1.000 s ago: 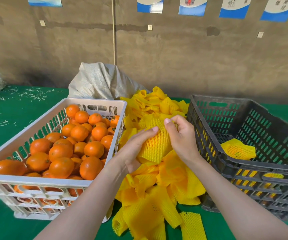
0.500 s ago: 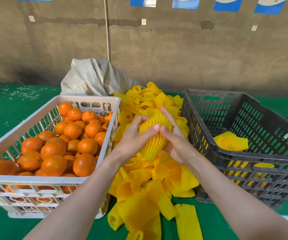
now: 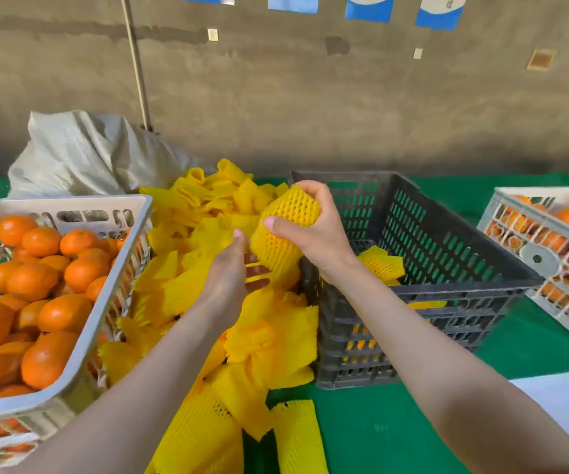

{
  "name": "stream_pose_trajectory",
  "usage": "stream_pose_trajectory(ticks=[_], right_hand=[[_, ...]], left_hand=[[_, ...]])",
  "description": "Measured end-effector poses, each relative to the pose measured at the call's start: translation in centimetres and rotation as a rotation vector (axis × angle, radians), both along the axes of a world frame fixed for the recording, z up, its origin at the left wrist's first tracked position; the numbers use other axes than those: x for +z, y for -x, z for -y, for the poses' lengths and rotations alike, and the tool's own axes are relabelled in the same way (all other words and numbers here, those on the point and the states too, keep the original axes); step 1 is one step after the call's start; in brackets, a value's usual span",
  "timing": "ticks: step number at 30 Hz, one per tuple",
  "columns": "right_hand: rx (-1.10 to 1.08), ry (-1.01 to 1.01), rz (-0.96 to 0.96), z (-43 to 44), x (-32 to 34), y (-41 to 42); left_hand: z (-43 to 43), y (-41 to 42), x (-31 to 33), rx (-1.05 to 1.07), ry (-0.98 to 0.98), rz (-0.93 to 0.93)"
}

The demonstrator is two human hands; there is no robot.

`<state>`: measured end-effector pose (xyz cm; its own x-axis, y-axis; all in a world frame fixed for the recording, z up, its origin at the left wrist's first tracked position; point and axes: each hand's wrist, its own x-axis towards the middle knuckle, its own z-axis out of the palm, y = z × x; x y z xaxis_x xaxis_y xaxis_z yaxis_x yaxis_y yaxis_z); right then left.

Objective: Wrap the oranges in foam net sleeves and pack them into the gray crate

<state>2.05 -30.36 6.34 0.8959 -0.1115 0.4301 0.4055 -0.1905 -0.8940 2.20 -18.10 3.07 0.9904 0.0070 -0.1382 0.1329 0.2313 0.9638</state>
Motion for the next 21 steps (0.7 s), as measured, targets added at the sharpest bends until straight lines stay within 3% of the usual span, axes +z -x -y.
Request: stream_pose_trajectory(ticks=[3,6,9,11,13,17,21], right_hand=[[-0.172,0.117,-0.044,5.0,0.7,-3.4],[-0.267,0.304,-0.219,10.2,0.2,-7.7],[-0.287,0.86,-0.403,13.6,-2.2,-11.5],[-0.209,1.28,-0.476,14.5,-4.0,-13.6],[-0.092,1.568,-0.515,14.6,-5.7,-15.4],[0.106,1.701,-0.703,14.5,-8.7,-17.8],[0.091,1.603,-0.699,14.8,-10.5,-18.1]], left_hand=[[1.6,-0.5,-0.8,-0.069,-0.005,0.003],[2.6,-1.1,-1.2,-0.07,-0.006,-0.02],[3.2,-1.7,-1.5,-0.038,-0.015,-0.06],[3.4,-2.1,-1.8,-0.019,-0.04,-0.068],[3.4,-2.5,-2.1,0.001,-0.072,-0.069],[3.2,-3.2,-2.3,0.023,-0.118,-0.058],[2.6,-3.3,-2.1,0.028,-0.117,-0.063]])
